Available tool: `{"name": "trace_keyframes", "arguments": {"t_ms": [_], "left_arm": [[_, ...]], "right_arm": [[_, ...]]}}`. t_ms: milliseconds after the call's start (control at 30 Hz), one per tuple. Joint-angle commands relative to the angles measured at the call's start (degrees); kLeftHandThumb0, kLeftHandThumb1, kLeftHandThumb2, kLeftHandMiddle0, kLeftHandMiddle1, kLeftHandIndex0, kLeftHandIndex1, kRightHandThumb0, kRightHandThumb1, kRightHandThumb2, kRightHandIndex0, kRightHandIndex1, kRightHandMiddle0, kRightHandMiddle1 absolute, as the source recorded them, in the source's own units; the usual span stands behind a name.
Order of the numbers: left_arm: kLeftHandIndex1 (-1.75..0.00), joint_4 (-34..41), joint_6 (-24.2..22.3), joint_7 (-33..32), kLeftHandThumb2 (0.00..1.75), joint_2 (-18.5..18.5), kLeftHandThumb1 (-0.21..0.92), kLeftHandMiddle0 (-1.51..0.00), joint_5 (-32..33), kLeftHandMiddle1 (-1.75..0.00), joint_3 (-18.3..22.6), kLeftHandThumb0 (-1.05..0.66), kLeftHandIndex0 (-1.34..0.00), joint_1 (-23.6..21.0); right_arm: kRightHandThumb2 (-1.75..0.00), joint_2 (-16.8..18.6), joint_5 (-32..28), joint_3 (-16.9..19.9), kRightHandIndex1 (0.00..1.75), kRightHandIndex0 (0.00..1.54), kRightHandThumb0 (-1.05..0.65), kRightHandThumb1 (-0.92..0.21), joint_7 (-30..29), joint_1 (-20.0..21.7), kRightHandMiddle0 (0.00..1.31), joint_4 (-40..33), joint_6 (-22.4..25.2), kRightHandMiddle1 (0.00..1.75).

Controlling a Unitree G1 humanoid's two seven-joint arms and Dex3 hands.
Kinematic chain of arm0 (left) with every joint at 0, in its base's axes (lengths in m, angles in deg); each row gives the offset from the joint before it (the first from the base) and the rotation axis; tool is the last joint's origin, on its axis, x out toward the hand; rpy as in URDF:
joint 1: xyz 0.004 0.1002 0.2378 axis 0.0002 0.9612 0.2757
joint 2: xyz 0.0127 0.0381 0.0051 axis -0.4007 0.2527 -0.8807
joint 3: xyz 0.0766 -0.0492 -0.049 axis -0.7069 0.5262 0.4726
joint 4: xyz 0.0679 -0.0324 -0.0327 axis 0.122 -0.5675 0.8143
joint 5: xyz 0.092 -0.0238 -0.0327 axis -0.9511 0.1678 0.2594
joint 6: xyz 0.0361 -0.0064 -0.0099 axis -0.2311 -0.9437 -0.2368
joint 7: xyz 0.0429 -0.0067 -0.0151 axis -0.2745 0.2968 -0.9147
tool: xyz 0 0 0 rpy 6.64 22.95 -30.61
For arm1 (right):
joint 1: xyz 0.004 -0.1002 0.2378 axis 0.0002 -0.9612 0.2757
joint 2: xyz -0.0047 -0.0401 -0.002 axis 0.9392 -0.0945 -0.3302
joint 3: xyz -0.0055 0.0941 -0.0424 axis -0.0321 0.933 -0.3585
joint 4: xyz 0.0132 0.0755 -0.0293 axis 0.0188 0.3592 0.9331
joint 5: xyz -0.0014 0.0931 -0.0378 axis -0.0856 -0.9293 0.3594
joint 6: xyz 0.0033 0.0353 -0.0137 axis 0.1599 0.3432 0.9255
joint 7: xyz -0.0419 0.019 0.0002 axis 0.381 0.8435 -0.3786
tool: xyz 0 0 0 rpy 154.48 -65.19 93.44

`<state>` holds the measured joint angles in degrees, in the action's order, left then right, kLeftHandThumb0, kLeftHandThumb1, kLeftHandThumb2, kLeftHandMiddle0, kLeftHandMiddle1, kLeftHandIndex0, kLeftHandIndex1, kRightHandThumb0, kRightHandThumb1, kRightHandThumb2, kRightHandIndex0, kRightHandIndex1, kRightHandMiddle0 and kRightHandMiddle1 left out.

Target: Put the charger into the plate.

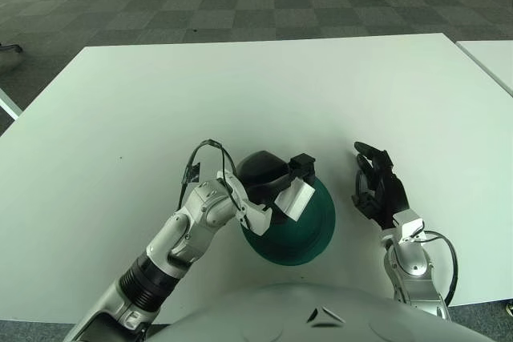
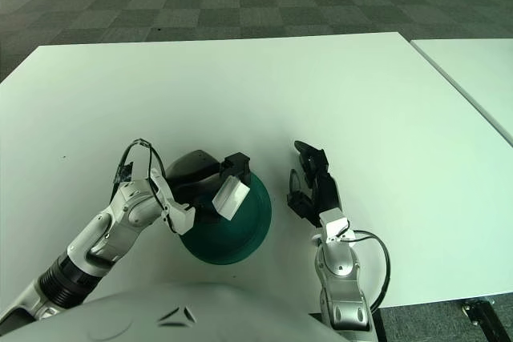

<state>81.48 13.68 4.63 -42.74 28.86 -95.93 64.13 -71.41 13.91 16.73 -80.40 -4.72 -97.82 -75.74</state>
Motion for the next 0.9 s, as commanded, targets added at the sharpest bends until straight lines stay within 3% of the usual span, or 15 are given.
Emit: {"name": "trace_keyframes", "arguments": {"t_ms": [0,133,367,533,567,667,867], "left_arm": [[-1.75,0.29,-0.14,1.21,1.36,-0.75,0.28,-1.14,1.05,-1.75,0.05,-0.48,-0.64,0.14],[-1.75,2.8,-2.45,4.34,1.35,-1.11,0.28,-1.12,2.16,-1.75,0.15,-0.49,-0.64,0.96],[-1.75,6.4,-7.65,13.7,1.07,-2.48,0.5,-1.0,5.59,-1.75,0.2,-0.43,-0.47,-0.33],[-1.75,8.04,-10.23,17.78,0.97,-3.41,0.59,-0.89,6.85,-1.75,0.24,-0.42,-0.4,-0.72],[-1.75,8.27,-10.61,18.38,0.81,-3.56,0.7,-0.85,7.09,-1.75,0.24,-0.58,-0.34,-0.82],[-1.75,9.26,-11.22,19.91,0.65,-4.13,0.85,-0.77,8.13,-1.75,0.48,-0.83,-0.27,-1.07],[-1.75,10.62,-12.32,21.73,0.66,-5.04,0.91,-0.68,8.9,-1.75,0.7,-0.98,-0.23,-1.8]], "right_arm": [[-0.86,0.17,0.47,-0.29,0.02,0.31,-0.78,-0.92,0.02,-0.87,0.0,0.78,1.87,0.73],[-0.86,0.14,0.46,-0.32,0.02,0.31,-0.78,-0.92,-0.02,-0.87,0.0,0.77,1.89,0.73],[-0.86,0.08,0.4,-0.24,0.02,0.31,-0.78,-0.92,-0.03,-0.54,0.0,1.04,1.97,0.73],[-0.86,0.02,0.31,-0.11,0.02,0.31,-0.78,-0.92,0.02,-0.31,0.0,1.22,2.02,0.73],[-0.86,0.0,0.29,-0.08,0.02,0.31,-0.78,-0.92,0.03,-0.26,0.0,1.26,2.03,0.73],[-0.86,-0.04,0.24,0.01,0.02,0.31,-0.78,-0.92,0.08,-0.15,0.0,1.31,2.08,0.73],[-0.86,-0.15,0.1,0.28,0.02,0.31,-0.78,-0.92,0.25,0.1,0.0,1.36,2.23,0.73]]}}
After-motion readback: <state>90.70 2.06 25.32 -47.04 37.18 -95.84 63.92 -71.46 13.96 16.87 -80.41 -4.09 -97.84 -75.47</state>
